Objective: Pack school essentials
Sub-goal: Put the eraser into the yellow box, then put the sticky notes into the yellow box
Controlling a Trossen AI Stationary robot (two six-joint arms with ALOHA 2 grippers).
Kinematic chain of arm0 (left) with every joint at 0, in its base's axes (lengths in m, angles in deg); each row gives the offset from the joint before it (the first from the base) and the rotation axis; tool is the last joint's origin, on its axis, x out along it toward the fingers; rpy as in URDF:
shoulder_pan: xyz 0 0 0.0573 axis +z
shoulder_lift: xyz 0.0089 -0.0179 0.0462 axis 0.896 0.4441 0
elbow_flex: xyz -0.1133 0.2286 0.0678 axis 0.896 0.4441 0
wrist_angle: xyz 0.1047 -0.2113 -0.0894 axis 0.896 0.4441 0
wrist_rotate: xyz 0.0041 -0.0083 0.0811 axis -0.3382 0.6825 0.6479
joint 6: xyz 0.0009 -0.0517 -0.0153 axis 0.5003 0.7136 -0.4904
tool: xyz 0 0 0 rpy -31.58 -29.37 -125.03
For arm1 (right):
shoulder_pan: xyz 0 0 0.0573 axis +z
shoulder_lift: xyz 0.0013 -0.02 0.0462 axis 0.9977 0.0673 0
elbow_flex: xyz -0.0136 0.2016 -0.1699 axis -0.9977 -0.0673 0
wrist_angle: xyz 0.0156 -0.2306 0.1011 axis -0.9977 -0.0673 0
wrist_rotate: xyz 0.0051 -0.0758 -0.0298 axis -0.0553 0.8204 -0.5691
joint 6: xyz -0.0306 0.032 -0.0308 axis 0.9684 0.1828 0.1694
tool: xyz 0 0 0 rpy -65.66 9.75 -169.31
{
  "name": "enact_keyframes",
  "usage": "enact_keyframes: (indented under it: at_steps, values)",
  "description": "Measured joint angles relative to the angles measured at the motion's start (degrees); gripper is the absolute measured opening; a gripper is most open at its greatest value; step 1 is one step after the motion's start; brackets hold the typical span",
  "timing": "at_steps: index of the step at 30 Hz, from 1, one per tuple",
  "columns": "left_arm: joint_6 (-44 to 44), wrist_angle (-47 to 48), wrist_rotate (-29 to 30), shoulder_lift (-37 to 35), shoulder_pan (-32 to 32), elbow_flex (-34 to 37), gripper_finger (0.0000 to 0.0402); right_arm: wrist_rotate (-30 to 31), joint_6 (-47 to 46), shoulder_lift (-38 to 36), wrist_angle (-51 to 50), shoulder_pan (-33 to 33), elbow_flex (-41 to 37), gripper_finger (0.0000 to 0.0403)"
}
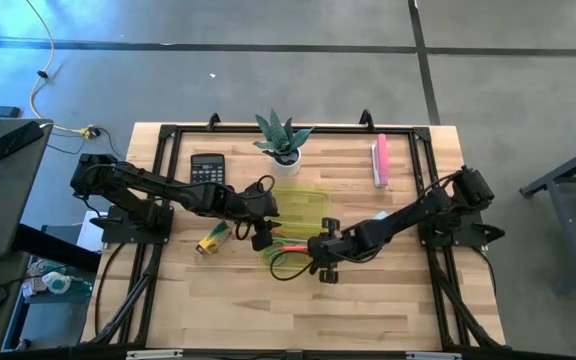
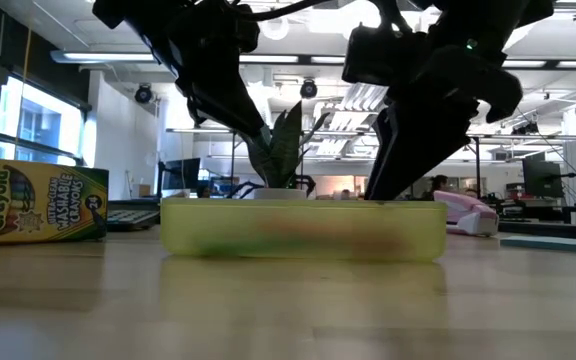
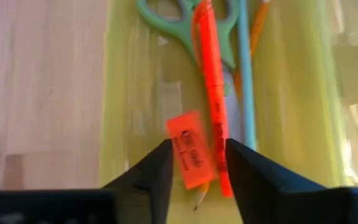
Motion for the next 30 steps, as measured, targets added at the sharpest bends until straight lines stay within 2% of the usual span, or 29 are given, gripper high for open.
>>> enact_keyframes:
  at_steps: [4,8,13,19,30]
  values:
    - [-0.1,0.0,0.0,0.0,0.0,0.0,0.0126,2.4,0.0,0.0,0.0,0.0,0.0,0.0181]
    - [0.0,0.0,0.0,0.0,0.0,0.0,0.0126,2.4,-0.3,-1.4,0.0,0.0,0.0,0.0202]
    - [-0.1,0.0,-0.1,0.0,0.0,0.0,0.0126,3.1,-1.4,-4.5,-2.3,0.0,0.0,0.0203]
    - [-0.1,-0.1,-0.1,0.0,0.0,0.0,0.0126,7.9,-2.0,-10.0,-8.6,0.2,0.0,0.0203]
    - [-0.1,-0.4,-0.1,0.0,0.0,0.0,0.0126,15.0,-10.9,-19.2,-23.7,0.2,0.0,0.0203]
